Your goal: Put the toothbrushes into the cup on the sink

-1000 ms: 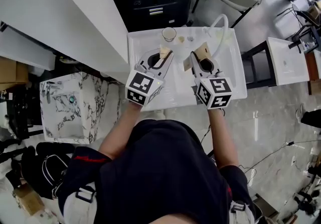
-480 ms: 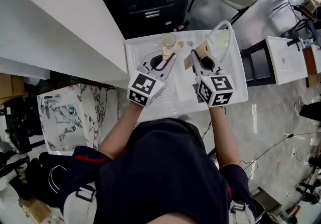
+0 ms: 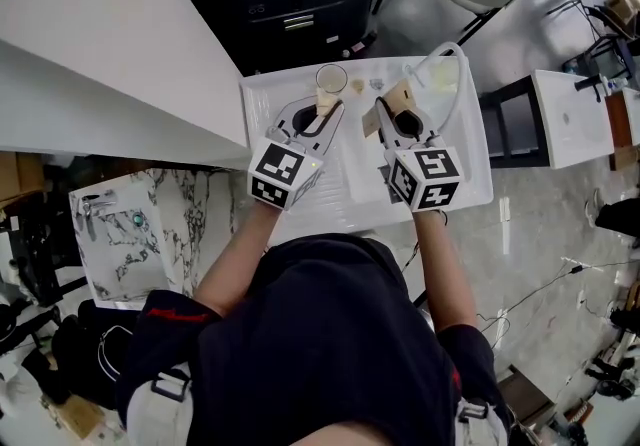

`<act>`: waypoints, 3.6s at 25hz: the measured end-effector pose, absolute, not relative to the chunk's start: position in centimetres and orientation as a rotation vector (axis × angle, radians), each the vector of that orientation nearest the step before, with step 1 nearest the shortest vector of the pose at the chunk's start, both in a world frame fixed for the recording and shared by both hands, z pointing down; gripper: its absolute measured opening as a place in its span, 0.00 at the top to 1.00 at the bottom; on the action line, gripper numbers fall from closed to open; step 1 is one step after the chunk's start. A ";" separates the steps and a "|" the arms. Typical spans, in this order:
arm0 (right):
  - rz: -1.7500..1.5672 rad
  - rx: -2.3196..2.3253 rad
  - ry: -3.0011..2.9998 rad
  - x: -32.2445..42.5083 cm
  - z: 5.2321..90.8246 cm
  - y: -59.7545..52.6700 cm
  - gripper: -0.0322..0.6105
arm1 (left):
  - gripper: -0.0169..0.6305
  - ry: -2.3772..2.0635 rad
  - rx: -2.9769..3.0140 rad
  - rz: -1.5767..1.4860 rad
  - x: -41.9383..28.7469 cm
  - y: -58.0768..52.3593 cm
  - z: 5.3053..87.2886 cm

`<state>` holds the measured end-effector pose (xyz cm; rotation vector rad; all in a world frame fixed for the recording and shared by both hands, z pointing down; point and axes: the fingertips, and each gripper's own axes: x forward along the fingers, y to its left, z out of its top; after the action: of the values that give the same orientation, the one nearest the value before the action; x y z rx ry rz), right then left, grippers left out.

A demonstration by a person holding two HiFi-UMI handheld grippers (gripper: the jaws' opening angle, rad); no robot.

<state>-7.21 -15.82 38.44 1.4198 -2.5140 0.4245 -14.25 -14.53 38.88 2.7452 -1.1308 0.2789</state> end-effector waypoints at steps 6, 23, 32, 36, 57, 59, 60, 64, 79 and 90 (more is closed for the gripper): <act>0.440 1.363 -2.524 -7.7 39.5 -17.3 0.86 | 0.92 -1.162 2.699 0.267 -14.4 -15.9 39.7; 0.528 1.286 -2.525 -8.5 42.6 -20.6 0.86 | 0.92 -1.260 2.659 0.264 -15.7 -22.7 39.8; 0.556 1.280 -2.496 -7.9 43.8 -22.2 0.86 | 0.92 -1.266 2.602 0.296 -15.5 -25.1 43.2; 0.554 1.270 -2.475 -8.3 44.6 -22.7 0.86 | 0.92 -1.257 2.580 0.309 -15.6 -25.5 44.5; 0.607 1.235 -2.429 -8.0 47.5 -23.5 0.85 | 0.92 -1.224 2.496 0.269 -15.3 -26.3 49.9; 0.607 1.232 -2.428 -8.0 47.6 -23.6 0.85 | 0.92 -1.229 2.473 0.266 -15.4 -26.4 50.4; 0.604 1.230 -2.428 -8.0 47.7 -23.7 0.85 | 0.92 -1.232 2.464 0.264 -15.4 -26.4 50.6; 0.596 1.224 -2.426 -8.1 47.8 -23.7 0.86 | 0.92 -1.239 2.451 0.278 -15.5 -26.4 51.2; 0.601 1.174 -2.427 -8.8 48.4 -24.1 0.85 | 0.79 -1.210 2.396 0.292 -16.1 -25.6 53.2; 0.621 1.128 -2.461 -9.5 48.2 -24.2 0.85 | 0.70 -1.248 2.347 0.339 -17.0 -24.3 53.8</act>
<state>-9.49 -24.25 48.23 1.1283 -2.4609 0.6209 -17.00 -24.27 53.82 2.3469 -1.2477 0.3391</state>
